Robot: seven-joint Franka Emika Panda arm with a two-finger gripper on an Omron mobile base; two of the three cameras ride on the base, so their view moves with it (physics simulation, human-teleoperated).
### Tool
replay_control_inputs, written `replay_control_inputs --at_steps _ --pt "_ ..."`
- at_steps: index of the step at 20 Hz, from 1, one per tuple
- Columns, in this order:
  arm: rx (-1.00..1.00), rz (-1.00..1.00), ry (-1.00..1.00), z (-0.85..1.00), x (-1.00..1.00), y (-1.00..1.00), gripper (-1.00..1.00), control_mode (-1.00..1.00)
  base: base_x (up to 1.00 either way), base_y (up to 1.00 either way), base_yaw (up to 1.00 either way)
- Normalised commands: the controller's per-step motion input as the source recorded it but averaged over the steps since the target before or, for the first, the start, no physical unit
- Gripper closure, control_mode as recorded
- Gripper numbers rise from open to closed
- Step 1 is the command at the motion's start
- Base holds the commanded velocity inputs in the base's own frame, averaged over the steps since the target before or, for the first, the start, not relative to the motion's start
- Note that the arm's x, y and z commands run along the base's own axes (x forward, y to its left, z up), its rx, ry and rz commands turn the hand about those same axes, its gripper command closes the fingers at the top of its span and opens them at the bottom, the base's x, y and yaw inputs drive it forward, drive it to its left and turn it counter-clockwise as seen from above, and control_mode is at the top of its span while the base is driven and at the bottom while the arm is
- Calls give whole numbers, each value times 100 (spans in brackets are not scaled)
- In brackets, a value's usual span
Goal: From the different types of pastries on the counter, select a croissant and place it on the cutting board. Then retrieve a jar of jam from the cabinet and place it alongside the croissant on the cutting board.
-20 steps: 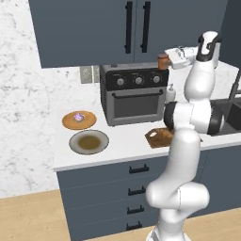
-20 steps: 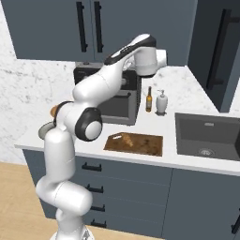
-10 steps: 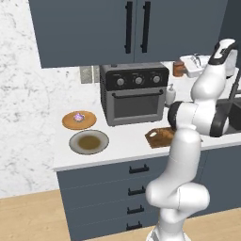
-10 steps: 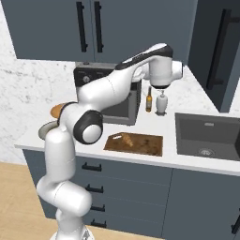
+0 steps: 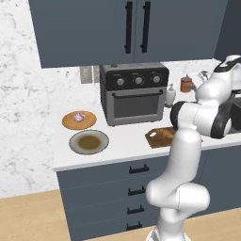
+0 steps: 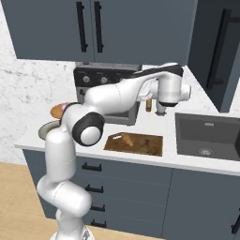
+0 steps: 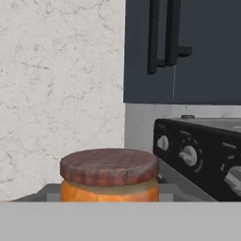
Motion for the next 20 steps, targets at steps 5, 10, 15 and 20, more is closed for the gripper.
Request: replay_control_inputs --at_steps 5,10,15,20 --pt "7 0 0 -55 -2 -21 100 -100 0 0 0" --pt "8 0 0 -62 -4 -24 100 -100 0 0 0" --pt "0 0 2 -66 0 -3 100 -100 0 0 0" --pt "0 0 5 -64 0 -3 100 -100 0 0 0"
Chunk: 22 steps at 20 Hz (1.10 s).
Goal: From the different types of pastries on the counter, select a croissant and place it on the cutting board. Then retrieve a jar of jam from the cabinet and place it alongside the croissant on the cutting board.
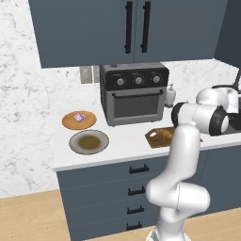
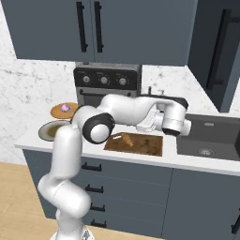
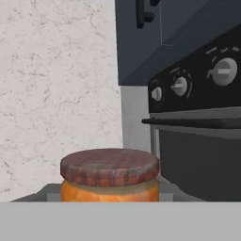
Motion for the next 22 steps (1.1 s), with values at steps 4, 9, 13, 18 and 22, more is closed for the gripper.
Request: replay_control_inputs --at_steps 4,9,13,18,22 --pt "0 -1 0 -56 -1 -16 100 -100 0 0 0" --pt "0 -2 0 -47 -4 -19 100 -100 0 0 0" --pt "0 0 0 -48 0 -3 100 -100 0 0 0" --pt "0 0 2 -33 0 -1 100 -100 0 0 0" --pt "2 0 1 -14 0 -4 100 -100 0 0 0"
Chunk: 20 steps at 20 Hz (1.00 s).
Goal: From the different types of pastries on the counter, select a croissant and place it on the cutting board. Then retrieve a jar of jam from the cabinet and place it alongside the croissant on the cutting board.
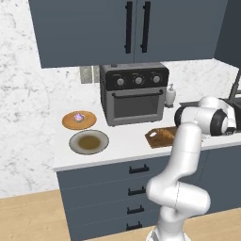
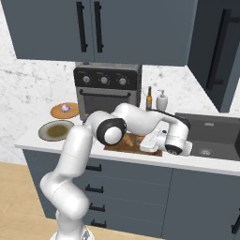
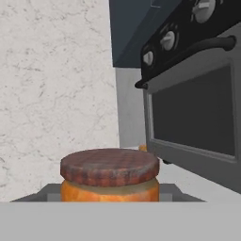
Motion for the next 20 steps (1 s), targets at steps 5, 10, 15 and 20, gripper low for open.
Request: replay_control_inputs --at_steps 5,10,15,20 --pt "1 0 0 -16 4 -2 100 -100 0 0 0" --pt "0 0 0 -30 20 0 100 -100 0 0 0" --pt "0 0 0 -22 19 0 100 -100 0 0 0" --pt "0 0 0 -17 20 0 100 -100 0 0 0"
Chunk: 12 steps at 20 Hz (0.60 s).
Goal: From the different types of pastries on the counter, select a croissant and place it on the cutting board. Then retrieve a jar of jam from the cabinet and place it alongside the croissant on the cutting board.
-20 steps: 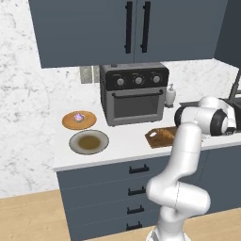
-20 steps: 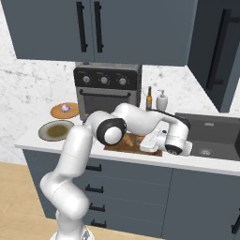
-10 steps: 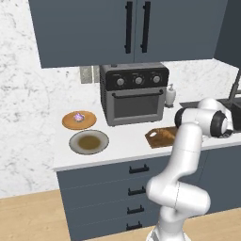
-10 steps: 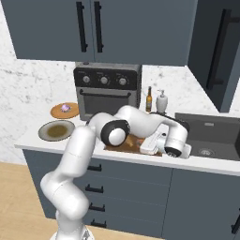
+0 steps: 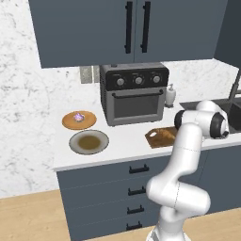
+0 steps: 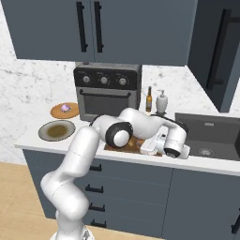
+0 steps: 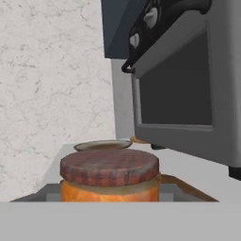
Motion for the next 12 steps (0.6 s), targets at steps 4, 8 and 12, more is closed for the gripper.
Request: replay_control_inputs --at_steps 4,8,12 --pt "0 0 0 -19 26 0 100 -100 0 0 0" --pt "0 0 0 -20 26 -2 100 -100 0 0 0" --pt "0 0 0 -17 35 -4 100 -100 0 0 0"
